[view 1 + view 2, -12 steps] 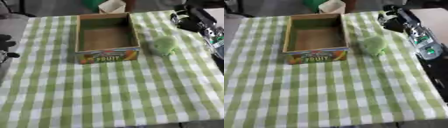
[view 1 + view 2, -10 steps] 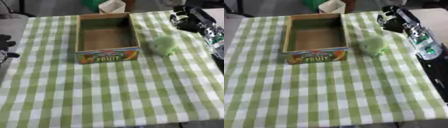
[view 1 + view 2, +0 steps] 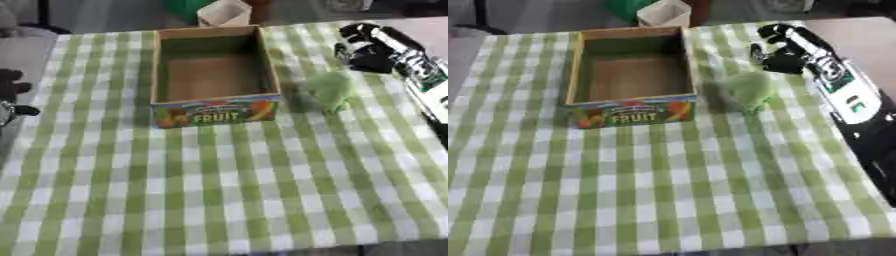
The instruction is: Pick up objects on the table and place them in the box.
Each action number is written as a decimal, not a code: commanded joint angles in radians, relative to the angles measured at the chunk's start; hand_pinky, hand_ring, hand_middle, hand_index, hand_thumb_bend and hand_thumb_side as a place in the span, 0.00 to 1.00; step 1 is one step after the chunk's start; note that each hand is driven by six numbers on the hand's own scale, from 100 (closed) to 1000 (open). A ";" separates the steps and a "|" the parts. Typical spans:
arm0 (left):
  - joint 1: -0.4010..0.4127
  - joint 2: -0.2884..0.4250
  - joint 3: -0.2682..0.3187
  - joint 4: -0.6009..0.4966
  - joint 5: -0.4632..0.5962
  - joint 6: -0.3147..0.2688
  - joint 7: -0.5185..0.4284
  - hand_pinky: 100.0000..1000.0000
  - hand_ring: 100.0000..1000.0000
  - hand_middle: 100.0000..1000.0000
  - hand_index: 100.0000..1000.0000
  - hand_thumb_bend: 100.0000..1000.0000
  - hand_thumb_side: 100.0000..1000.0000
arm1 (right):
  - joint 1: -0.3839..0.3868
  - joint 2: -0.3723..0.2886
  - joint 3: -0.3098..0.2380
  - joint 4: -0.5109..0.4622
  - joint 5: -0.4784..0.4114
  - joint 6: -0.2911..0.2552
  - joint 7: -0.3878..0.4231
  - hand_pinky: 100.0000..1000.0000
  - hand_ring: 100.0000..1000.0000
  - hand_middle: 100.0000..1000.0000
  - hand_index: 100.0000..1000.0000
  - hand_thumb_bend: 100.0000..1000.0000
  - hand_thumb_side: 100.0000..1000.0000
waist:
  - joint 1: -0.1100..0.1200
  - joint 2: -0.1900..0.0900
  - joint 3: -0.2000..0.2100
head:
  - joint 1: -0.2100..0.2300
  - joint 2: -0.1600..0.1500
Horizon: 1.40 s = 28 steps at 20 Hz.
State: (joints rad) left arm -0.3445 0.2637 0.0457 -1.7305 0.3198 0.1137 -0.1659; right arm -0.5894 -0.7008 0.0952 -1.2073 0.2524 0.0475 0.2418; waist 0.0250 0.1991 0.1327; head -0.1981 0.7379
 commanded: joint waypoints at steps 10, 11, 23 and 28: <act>-0.010 0.012 0.007 -0.016 -0.002 0.001 -0.005 0.55 0.76 0.71 0.70 0.11 0.12 | -0.003 -0.030 0.022 0.027 0.094 -0.030 0.099 0.82 0.93 0.88 0.92 0.09 0.58 | -0.001 -0.011 0.001 | -0.004 0.001; -0.010 0.012 0.007 -0.016 -0.002 0.001 -0.005 0.55 0.76 0.71 0.70 0.11 0.12 | -0.002 -0.030 0.022 0.025 0.094 -0.035 0.108 0.82 0.94 0.88 0.92 0.10 0.59 | -0.001 -0.011 0.001 | -0.004 0.001; -0.010 0.011 0.007 -0.015 -0.002 0.001 -0.007 0.56 0.76 0.71 0.70 0.11 0.12 | 0.001 -0.039 0.029 -0.031 0.176 -0.120 0.327 0.85 0.95 0.90 0.94 0.24 0.70 | -0.002 -0.011 0.000 | -0.005 0.002; -0.009 0.011 0.007 -0.016 -0.002 0.001 -0.007 0.55 0.76 0.71 0.70 0.11 0.12 | -0.002 -0.039 0.032 -0.048 0.254 -0.146 0.411 0.85 0.94 0.91 0.94 0.31 0.69 | -0.001 -0.011 0.001 | -0.005 0.002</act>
State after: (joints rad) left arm -0.3444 0.2636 0.0457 -1.7304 0.3176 0.1164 -0.1708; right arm -0.5755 -0.7008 0.1302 -1.2313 0.4834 -0.0918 0.6324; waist 0.0250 0.2024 0.1342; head -0.2016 0.7380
